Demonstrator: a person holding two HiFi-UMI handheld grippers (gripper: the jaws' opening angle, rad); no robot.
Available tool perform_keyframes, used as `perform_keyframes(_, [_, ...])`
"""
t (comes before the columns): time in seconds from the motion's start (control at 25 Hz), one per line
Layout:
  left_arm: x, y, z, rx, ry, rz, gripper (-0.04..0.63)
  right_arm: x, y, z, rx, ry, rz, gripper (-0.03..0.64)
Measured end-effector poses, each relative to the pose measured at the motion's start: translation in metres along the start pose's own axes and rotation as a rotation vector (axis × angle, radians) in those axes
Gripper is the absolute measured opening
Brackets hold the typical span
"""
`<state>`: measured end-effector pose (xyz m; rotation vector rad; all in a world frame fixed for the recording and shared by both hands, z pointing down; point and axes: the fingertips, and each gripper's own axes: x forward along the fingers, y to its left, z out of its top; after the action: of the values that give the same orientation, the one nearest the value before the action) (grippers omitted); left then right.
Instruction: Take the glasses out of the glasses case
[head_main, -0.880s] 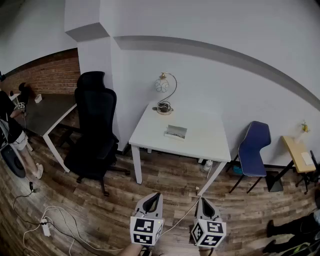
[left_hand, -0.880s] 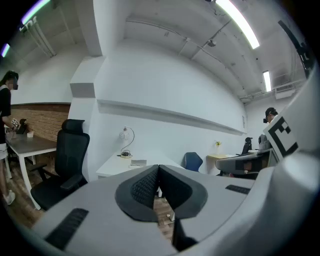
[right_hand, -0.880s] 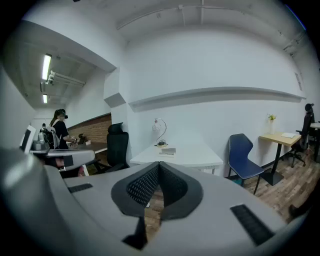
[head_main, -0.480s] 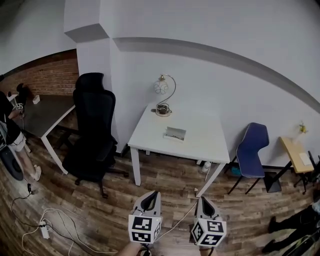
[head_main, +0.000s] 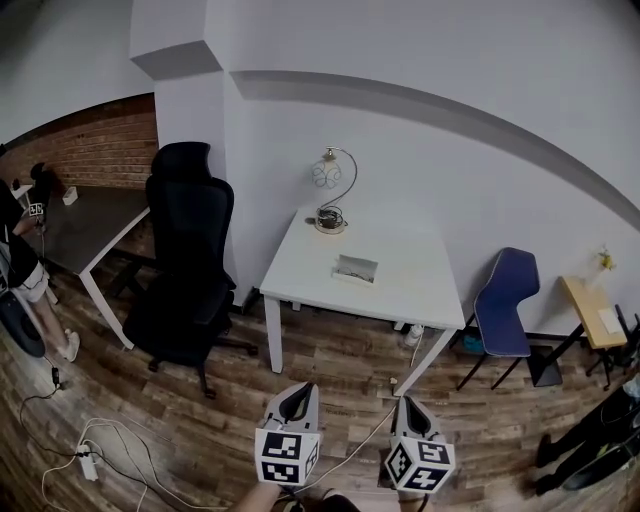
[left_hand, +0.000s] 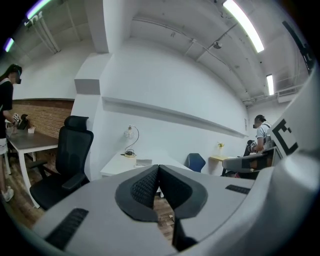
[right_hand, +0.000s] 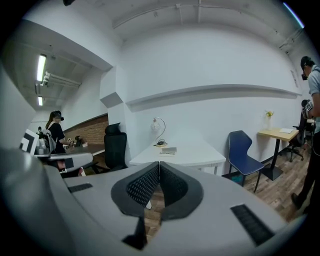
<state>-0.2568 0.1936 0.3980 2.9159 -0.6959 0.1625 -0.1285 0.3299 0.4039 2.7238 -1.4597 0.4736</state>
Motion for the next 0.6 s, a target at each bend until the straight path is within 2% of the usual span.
perform_keyframes(0.28, [0.03,0.019,-0.006,-0.005,0.026,0.022,0.017,0.036,0.0,0.003,0.014,0.016,0.028,0.032])
perform_keyframes(0.6, [0.098,0.03,0.006,0.012,0.031,0.034,0.018,0.108,-0.024,0.036,0.03,-0.004,0.047,0.032])
